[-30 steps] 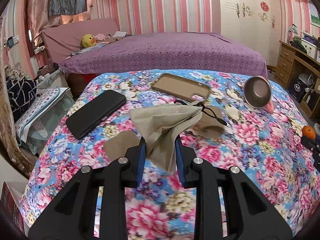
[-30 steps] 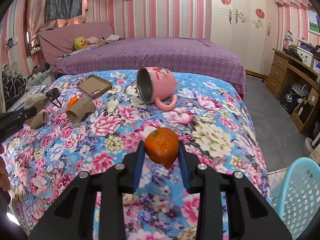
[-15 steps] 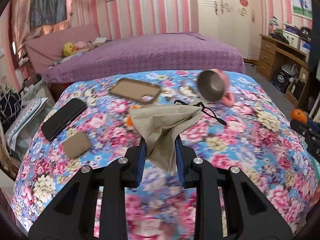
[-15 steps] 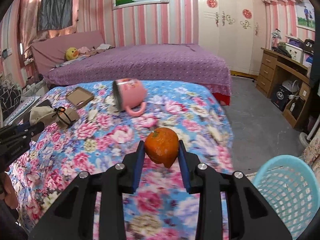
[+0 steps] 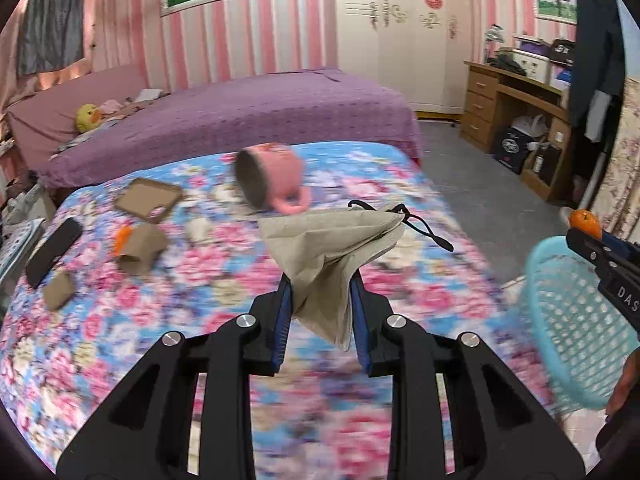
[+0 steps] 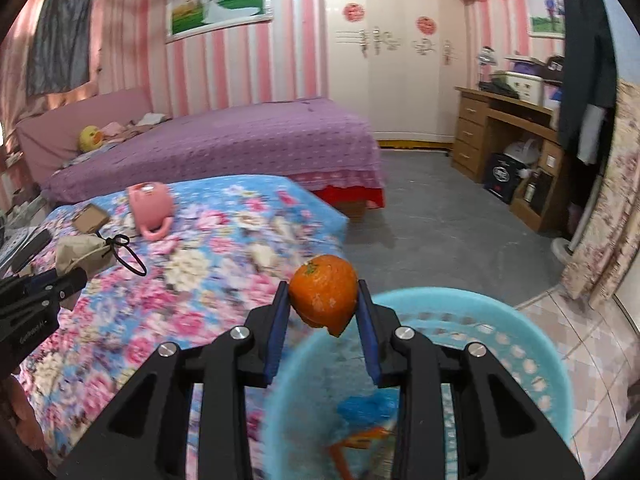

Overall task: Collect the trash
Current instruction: 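Carry the beige pouch and tangerine over the basket, then open the left gripper to drop the pouch while the right gripper drops the tangerine into the basket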

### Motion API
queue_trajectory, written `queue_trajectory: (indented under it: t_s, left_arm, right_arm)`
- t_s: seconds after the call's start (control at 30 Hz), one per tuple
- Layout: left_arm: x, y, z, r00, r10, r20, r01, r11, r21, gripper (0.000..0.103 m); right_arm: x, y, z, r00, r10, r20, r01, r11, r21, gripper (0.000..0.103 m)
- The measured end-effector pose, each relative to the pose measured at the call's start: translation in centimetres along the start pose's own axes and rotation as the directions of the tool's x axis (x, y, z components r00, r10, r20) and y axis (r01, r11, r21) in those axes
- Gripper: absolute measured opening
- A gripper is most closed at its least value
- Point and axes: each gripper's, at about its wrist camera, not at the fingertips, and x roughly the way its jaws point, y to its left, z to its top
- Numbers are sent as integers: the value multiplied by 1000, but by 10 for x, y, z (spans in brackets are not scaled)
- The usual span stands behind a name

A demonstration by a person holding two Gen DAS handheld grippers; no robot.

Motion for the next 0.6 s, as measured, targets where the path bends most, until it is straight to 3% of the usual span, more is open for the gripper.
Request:
queue_trajectory:
  t_s: [0.27,0.6]
  left_arm:
    - [-7,-83,-6,994,-108,0,108,992,70,26]
    - [-7,-167,-18,972,-228,-50,234,957,174,28]
  right_arm:
    - [-9,-72,-12,996,-90,-2,90,992,92,33]
    - [-14,-127,-21,989,-149,8,143,963,230,33]
